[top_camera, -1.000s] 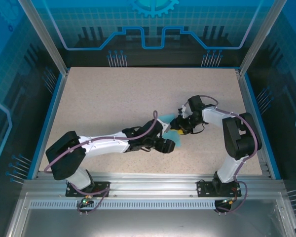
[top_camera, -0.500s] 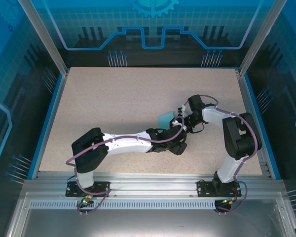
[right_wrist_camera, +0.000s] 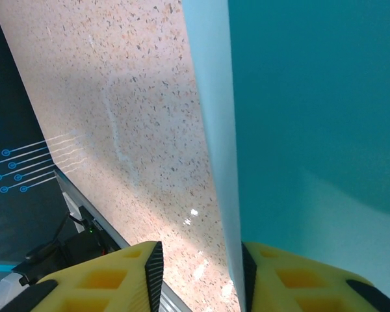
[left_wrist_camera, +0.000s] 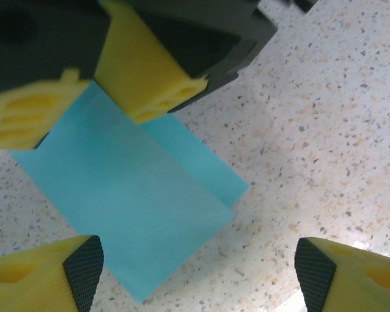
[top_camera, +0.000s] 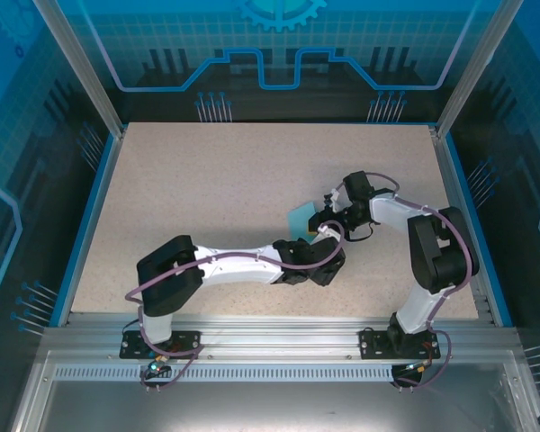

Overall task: Fold a paper plane with a square sheet of paper (fold left side to right side)
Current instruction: Fold the triangle a second time at the center of the table.

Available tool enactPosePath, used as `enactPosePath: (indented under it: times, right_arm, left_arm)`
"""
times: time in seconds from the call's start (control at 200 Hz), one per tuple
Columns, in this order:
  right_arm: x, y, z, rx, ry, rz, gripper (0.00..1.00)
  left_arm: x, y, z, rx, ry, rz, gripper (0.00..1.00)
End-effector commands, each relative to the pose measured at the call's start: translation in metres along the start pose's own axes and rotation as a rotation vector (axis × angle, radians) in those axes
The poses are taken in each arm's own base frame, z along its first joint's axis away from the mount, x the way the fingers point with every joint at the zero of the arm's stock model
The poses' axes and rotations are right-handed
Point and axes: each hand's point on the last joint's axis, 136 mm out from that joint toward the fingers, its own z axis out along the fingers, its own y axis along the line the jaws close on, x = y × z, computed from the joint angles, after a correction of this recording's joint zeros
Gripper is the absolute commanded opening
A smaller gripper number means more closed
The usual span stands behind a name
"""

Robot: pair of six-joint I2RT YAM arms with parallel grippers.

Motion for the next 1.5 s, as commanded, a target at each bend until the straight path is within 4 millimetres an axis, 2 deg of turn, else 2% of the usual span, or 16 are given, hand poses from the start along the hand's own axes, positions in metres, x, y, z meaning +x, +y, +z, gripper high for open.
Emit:
enactPosePath:
  times: [0.0, 0.38, 0.68, 0.795, 1.061, 1.341, 1.496]
  right_arm:
    - [-0.002, 0.011, -0.01, -0.022, -0.008, -0.002, 0.35]
    - [-0.001, 0.015, -0.012, -0.031, -0.009, 0.003, 0.35]
    - [-0.001, 0.015, -0.01, -0.03, -0.005, 0.004, 0.35]
    - [0.0, 0.014, -0.009, -0.027, -0.002, 0.007, 0.35]
    - [0.001, 0.012, -0.006, -0.015, 0.004, 0.007, 0.35]
    - [0.0, 0.009, -0.005, 0.006, 0.007, 0.002, 0.35]
    - [-0.001, 0.009, -0.006, 0.017, 0.007, -0.004, 0.35]
  left_arm:
    - [-0.009, 0.001, -0.015, 0.014, -0.063, 0.015, 0.82]
    - [-0.01, -0.015, -0.002, 0.056, -0.032, 0.069, 0.82]
    - [-0.013, -0.002, 0.013, -0.077, -0.002, 0.091, 0.78]
    - [-0.012, 0.002, 0.013, -0.105, 0.001, 0.088, 0.69]
    - [-0.015, 0.003, 0.008, -0.094, -0.015, 0.072, 0.4]
    - [-0.017, -0.001, 0.0, -0.049, -0.038, 0.053, 0.19]
    - [-0.018, -0.002, -0.002, -0.036, -0.039, 0.051, 0.15]
